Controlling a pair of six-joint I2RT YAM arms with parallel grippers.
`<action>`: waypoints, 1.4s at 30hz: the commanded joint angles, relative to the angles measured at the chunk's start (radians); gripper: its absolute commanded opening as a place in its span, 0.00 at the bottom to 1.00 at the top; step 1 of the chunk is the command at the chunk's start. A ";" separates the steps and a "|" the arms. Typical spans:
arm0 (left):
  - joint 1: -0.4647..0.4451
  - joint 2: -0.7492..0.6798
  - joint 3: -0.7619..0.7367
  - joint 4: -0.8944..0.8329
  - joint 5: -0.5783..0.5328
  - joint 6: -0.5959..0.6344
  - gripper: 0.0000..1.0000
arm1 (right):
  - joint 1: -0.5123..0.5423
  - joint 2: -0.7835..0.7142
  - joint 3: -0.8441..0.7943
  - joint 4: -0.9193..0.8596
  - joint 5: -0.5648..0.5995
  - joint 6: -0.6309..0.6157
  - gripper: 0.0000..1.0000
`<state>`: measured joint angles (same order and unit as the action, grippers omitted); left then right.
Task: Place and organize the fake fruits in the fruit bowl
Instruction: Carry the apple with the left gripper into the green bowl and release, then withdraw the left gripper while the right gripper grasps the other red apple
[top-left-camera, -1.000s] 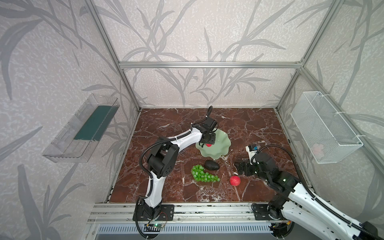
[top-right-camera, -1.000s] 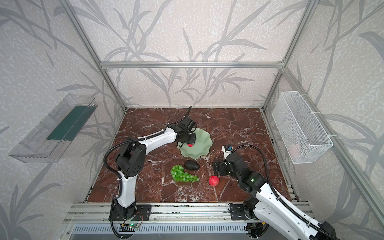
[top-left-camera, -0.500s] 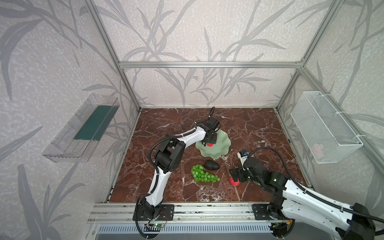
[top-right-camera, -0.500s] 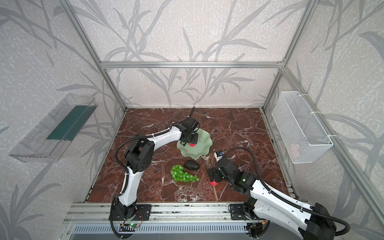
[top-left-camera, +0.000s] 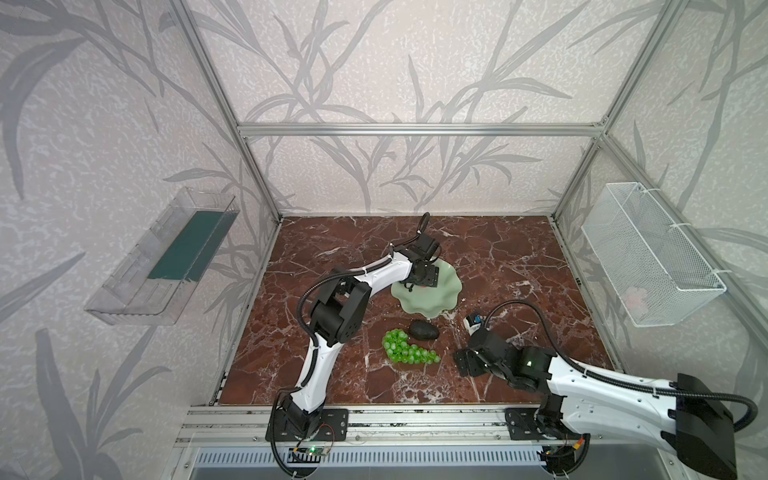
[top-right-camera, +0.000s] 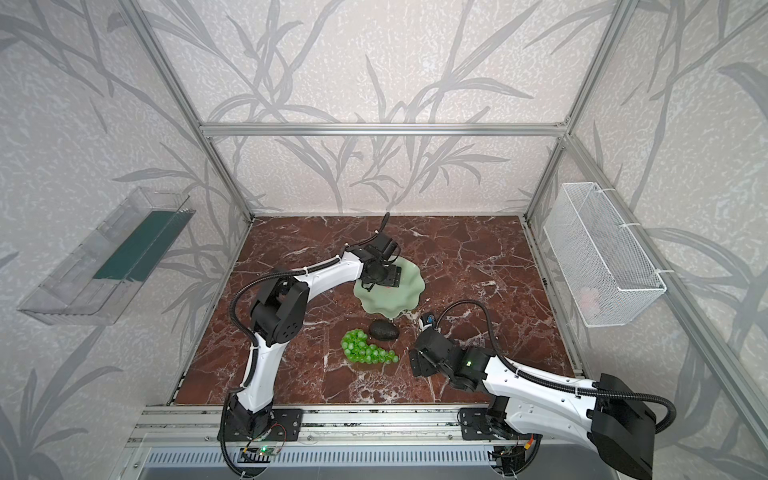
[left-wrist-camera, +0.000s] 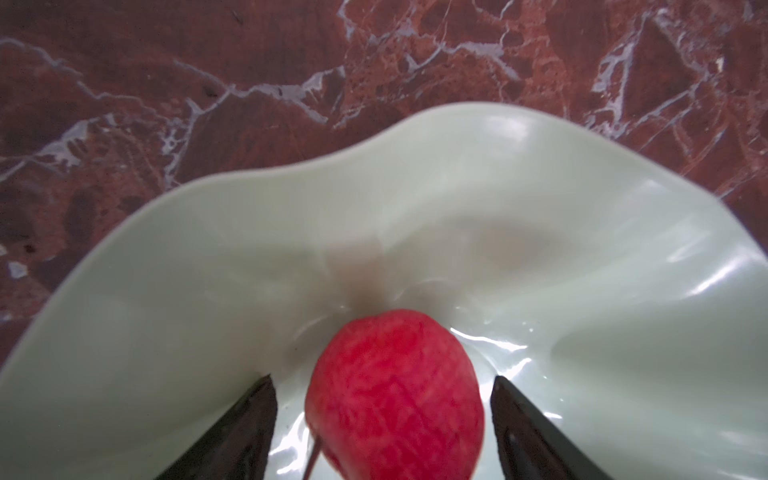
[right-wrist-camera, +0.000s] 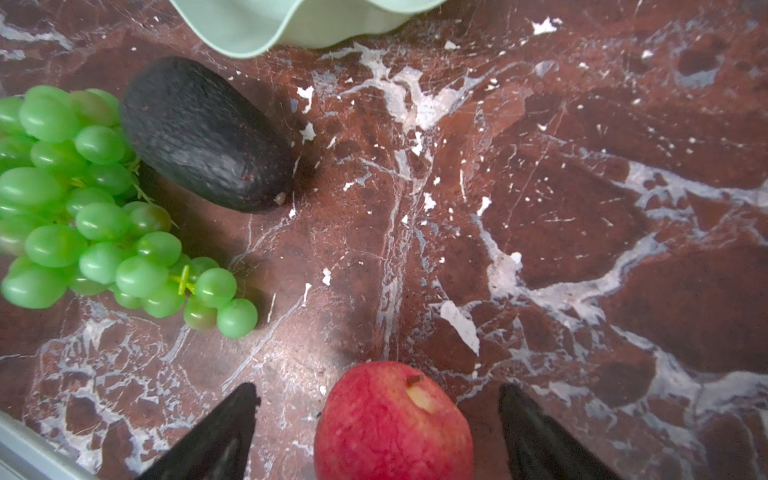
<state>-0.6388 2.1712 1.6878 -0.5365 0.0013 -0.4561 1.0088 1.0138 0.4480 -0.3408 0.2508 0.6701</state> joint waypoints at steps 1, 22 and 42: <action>0.011 -0.133 -0.035 0.018 -0.025 -0.020 0.85 | 0.008 0.018 -0.007 0.005 0.039 0.065 0.88; 0.047 -1.246 -0.936 0.347 -0.428 -0.034 0.98 | 0.062 0.014 -0.013 0.038 0.083 0.067 0.42; 0.061 -1.864 -1.201 0.086 -0.522 -0.071 1.00 | -0.238 0.314 0.479 0.199 -0.024 -0.398 0.41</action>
<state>-0.5812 0.3080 0.4995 -0.4030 -0.5236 -0.5079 0.8127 1.2434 0.8646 -0.1902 0.3031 0.3660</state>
